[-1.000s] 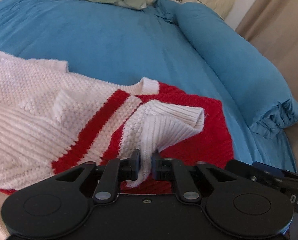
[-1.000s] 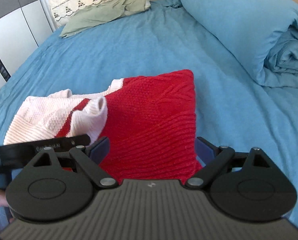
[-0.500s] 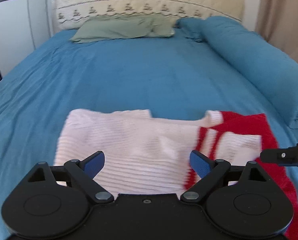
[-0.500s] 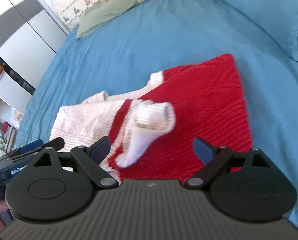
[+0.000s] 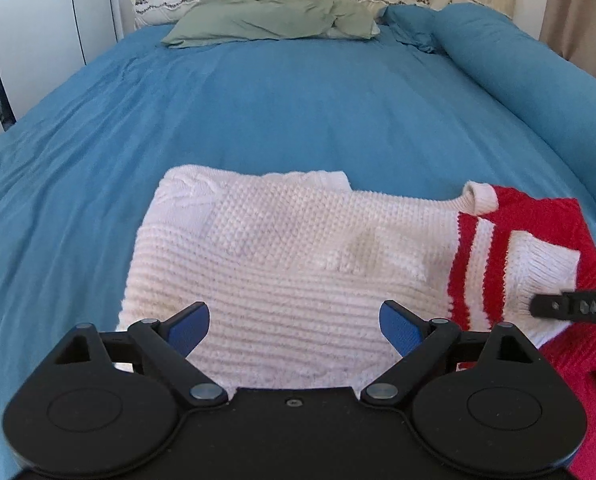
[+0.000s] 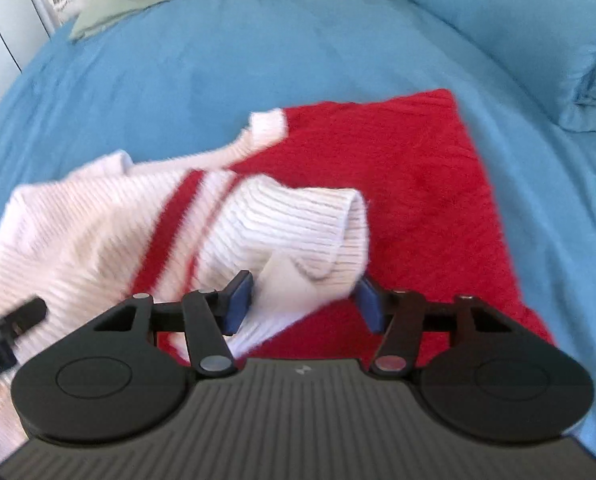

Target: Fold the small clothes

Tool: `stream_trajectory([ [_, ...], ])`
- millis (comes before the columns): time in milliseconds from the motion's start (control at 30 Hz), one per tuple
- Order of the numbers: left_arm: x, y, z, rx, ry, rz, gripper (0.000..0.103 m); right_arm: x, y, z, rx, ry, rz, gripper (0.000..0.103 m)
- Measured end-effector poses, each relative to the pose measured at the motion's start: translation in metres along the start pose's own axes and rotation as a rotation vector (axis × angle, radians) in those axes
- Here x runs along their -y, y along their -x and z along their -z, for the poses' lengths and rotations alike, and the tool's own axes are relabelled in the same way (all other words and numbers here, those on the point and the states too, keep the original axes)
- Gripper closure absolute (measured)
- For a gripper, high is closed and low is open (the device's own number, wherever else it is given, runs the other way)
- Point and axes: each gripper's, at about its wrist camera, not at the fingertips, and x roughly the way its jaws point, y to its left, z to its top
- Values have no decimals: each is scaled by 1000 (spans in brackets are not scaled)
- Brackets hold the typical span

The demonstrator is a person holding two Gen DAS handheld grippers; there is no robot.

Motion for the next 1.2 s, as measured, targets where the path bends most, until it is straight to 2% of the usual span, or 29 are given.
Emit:
stream_trajectory([
  [133, -3, -4, 3, -17, -8, 5, 8, 14, 6, 16, -1, 69, 26, 32],
  [267, -6, -9, 7, -38, -8, 2, 8, 22, 8, 19, 2, 82, -16, 32],
  [433, -9, -3, 7, -28, -6, 8, 8, 34, 19, -6, 52, -22, -129, 33],
  [633, -14, -4, 4, -25, -2, -8, 8, 42, -17, -32, 10, -71, -151, 35],
  [667, -16, -5, 4, -27, 6, -10, 8, 42, -21, -33, 7, -69, -154, 39],
  [733, -19, -7, 4, -32, 19, -14, 8, 41, -22, -36, 10, -53, -198, 73],
  [767, -20, -8, 5, -33, 19, -13, 8, 39, -20, -37, 11, -29, -211, 80],
  [967, -18, -9, 3, -20, -9, -18, 8, 39, -8, -48, 90, 16, -210, 81],
  [1200, -19, -23, 12, -58, 16, -19, 8, 35, -36, -34, 67, 69, -162, 80],
])
